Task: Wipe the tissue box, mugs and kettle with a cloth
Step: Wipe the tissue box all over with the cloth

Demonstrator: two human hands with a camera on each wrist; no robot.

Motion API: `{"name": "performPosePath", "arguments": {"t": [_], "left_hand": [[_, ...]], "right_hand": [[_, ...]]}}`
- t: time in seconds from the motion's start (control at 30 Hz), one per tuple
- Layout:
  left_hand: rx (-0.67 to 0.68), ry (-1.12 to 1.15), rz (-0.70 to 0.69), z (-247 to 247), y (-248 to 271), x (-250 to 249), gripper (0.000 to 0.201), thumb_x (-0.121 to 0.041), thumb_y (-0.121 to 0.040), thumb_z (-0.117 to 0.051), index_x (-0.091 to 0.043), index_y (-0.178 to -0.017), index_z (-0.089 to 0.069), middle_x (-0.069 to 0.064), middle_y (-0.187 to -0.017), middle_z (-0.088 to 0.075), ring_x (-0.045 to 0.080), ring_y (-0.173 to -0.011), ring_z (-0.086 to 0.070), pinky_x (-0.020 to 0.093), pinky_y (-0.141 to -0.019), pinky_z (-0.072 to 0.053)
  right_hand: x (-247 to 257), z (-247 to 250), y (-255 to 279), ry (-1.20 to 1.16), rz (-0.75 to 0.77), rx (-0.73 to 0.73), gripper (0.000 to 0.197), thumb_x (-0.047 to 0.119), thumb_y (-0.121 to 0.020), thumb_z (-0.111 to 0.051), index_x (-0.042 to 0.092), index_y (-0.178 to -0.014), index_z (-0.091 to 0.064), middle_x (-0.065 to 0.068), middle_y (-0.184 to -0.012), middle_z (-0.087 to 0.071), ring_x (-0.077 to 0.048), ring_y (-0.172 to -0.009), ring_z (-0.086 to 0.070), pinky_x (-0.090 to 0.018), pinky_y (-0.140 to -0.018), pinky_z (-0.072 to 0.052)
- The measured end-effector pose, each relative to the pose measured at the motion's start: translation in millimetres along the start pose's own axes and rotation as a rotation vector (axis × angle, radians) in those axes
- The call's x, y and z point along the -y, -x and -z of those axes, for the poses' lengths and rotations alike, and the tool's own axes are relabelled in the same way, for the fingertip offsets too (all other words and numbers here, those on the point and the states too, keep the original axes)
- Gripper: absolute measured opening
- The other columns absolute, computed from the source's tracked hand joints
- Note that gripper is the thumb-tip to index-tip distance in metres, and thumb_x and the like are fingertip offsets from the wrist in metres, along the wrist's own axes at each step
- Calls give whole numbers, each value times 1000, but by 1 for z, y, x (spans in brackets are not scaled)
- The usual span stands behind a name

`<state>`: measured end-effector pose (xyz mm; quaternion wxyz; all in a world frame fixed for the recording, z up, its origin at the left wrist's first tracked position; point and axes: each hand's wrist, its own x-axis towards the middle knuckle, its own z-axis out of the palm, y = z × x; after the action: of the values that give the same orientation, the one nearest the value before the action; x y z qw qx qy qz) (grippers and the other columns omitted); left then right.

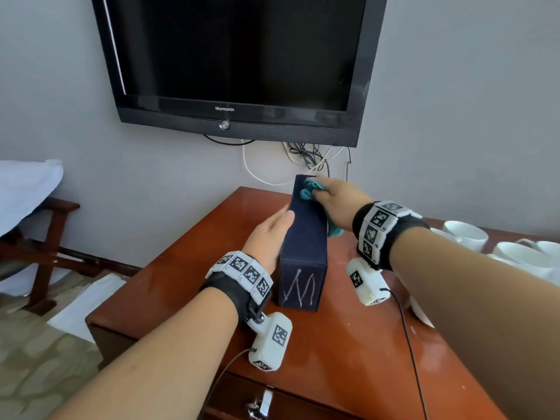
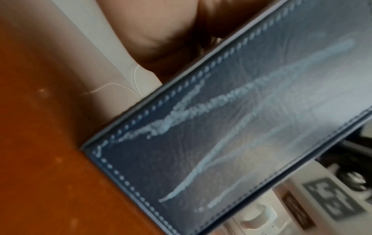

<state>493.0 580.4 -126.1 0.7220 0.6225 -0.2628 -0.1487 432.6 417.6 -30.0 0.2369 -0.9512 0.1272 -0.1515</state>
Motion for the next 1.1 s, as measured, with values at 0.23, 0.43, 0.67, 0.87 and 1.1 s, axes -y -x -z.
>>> {"name": "performPosePath", "arguments": {"t": [0.23, 0.43, 0.67, 0.87, 1.1], "left_hand": [[-15, -75, 77, -6, 4, -8, 42, -39, -108, -51, -21, -144, -60, 0, -136, -69, 16, -124, -66, 41, -113, -48], [-49, -120, 112, -18, -1, -17, 56, -58, -98, -56, -23, -142, -61, -12, -139, -62, 14, -130, -57, 40, -119, -38], [-117, 356, 347, -32, -17, -65, 47, -49, -97, -67, -14, -129, -67, 11, -102, -71, 23, -76, -70, 28, -62, -57], [-106, 421, 328, -30, -8, -104, 19, -22, -99, -66, -11, -115, -65, 3, -69, -70, 10, -48, -66, 21, -58, -53], [-89, 383, 403, -24, 10, -116, 24, -25, -103, -63, -7, -88, -58, 11, -64, -68, 23, -61, -68, 38, -70, -57]], "right_hand": [[-17, -9, 25, -75, 21, 37, 37, 24, -109, -47, 32, -143, -59, 0, -128, -66, -20, -115, -60, -30, -102, -45], [-21, -3, 30, -180, -2, -78, 40, 16, -106, -48, 35, -138, -64, 2, -134, -67, -20, -122, -60, -32, -108, -45], [-23, 33, 35, -392, -17, -234, 46, 1, -100, -45, 30, -122, -74, 1, -112, -72, -17, -88, -64, -10, -72, -48], [-10, 64, 52, -713, -27, -285, 34, 5, -100, -51, 23, -95, -79, 4, -77, -73, -9, -62, -61, -23, -63, -51], [5, 70, 62, -920, -89, -140, 20, 30, -98, -68, 12, -92, -66, -7, -70, -61, -17, -55, -54, -26, -50, -46]]}}
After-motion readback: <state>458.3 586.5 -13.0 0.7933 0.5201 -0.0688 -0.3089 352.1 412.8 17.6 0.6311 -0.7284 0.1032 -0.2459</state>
